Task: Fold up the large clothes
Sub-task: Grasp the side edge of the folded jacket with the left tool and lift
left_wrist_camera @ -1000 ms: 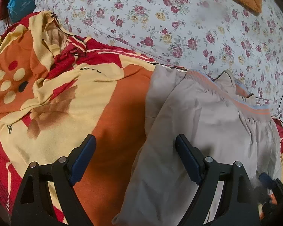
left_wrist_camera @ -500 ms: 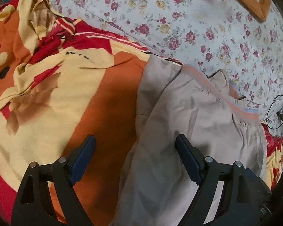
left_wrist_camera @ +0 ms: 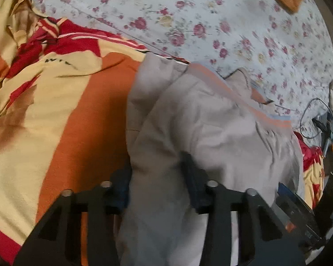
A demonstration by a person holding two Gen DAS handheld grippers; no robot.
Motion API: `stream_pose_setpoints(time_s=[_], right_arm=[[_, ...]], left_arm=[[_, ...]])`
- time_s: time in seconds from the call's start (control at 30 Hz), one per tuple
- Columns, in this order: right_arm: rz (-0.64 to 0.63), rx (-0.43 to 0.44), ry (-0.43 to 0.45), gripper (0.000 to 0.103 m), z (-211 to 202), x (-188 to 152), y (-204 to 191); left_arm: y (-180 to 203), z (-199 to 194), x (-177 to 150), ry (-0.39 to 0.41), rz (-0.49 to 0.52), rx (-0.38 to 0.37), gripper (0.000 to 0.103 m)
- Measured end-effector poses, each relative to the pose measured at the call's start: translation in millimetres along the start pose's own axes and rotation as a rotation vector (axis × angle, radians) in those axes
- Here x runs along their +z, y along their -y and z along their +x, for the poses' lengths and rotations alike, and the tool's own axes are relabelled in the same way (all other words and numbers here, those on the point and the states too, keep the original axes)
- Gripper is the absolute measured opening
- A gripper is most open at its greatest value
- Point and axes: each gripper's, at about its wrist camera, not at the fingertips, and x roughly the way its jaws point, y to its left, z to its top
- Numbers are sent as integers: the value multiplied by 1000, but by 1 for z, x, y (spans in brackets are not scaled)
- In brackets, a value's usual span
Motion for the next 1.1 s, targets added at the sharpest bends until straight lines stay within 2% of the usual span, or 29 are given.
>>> stream_pose_setpoints(time_s=[0.1,0.17,0.2,0.23,0.33,0.4,0.47,0.5,0.53,0.6,0.7,0.83,1.1], right_arm=[[6,5,-1,61,1,0,2],[9,7,-1,61,0,1,2],[8,7,0,61,0,1,2],[7,7,1,61,0,0,2],[11,10,2,61,0,0,3],[13,12,3,62,0,1,3],[17,14,6,62,-1,1,3],[19,14,7,62,-1,1,3],[19,10,13,62,-2,2,4],[24,-6,27,62,-5,3,6],[58,-29,62,62,-13,8,13],[83,-25,78,61,-17,11,21],[78,-9,98,61,-22,14,21]], left_arm=[[6,-4,-1,13,36,32,34],[5,-6,-1,18,20,45,45],[2,-6,0,18,0,68,58],[-2,-7,1,20,-19,80,65],[-16,-5,1,23,-74,64,75],[-21,-1,1,20,-101,49,76],[-16,0,1,29,-83,56,76],[-14,1,1,31,-71,51,73],[-13,1,1,28,-60,36,57],[-9,3,3,-13,-50,-57,25],[-2,-3,4,3,-18,-73,13],[9,-14,2,26,21,-90,9],[33,-43,-6,75,69,-131,7]])
